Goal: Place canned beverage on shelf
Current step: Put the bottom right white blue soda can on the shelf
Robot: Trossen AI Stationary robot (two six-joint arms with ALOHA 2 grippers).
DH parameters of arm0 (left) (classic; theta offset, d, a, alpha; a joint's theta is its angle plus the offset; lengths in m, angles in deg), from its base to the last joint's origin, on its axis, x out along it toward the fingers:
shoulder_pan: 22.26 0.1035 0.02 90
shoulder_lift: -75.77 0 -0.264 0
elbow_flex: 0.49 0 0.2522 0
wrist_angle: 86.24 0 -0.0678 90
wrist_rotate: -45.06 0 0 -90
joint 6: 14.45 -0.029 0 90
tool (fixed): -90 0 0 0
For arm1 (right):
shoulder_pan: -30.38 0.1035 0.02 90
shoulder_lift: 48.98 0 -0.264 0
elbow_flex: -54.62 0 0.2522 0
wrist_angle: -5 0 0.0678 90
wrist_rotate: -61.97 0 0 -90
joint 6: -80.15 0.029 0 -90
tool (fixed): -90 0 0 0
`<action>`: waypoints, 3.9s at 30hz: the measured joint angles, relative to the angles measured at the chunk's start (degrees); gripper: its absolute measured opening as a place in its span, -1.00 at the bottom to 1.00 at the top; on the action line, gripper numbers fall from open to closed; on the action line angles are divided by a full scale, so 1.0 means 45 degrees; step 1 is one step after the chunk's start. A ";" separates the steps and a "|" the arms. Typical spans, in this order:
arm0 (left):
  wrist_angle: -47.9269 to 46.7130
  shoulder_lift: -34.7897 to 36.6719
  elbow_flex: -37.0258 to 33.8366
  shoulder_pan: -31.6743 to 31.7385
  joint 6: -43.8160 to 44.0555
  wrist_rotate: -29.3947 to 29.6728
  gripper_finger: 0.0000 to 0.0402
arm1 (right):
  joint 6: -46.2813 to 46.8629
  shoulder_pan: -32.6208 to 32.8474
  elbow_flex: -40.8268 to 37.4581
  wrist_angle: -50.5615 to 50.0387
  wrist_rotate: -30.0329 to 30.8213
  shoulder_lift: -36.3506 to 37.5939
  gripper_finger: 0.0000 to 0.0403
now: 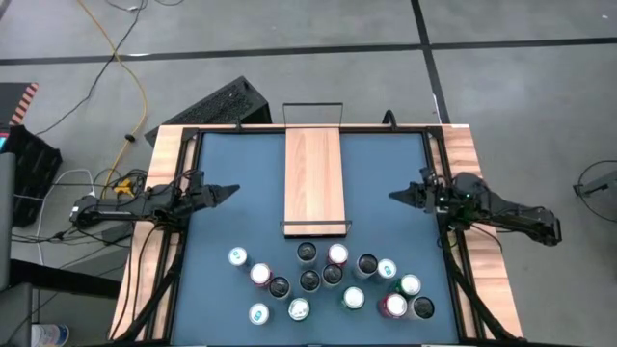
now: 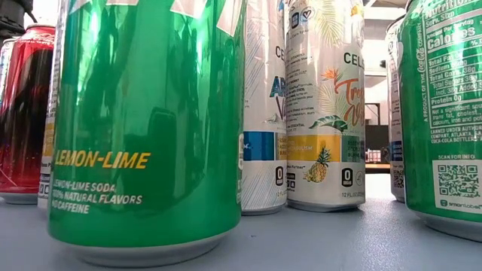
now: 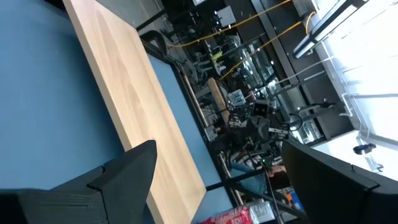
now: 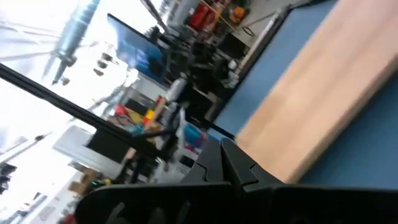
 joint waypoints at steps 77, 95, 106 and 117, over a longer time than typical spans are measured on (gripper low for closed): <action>0.2742 -0.1166 0.4525 0.0000 -0.4785 -0.0946 0.65 | -0.5586 0.0029 0.4551 0.0396 0.1031 -0.2298 -0.02; -0.7682 -1.0441 1.4700 -0.0018 -0.7507 -0.3067 0.65 | -0.7177 0.2083 1.2611 -1.1204 0.0361 -0.8097 -0.11; -0.9057 -1.1510 1.7290 -0.0814 -0.9334 -0.2109 0.65 | -0.4005 0.6738 1.3546 -1.0601 -0.0132 -1.0822 -0.30; -0.9225 -1.1542 1.7466 -0.0860 -0.9579 -0.2019 0.65 | -0.0408 1.0040 1.3551 -0.9860 -0.1053 -1.3356 -0.37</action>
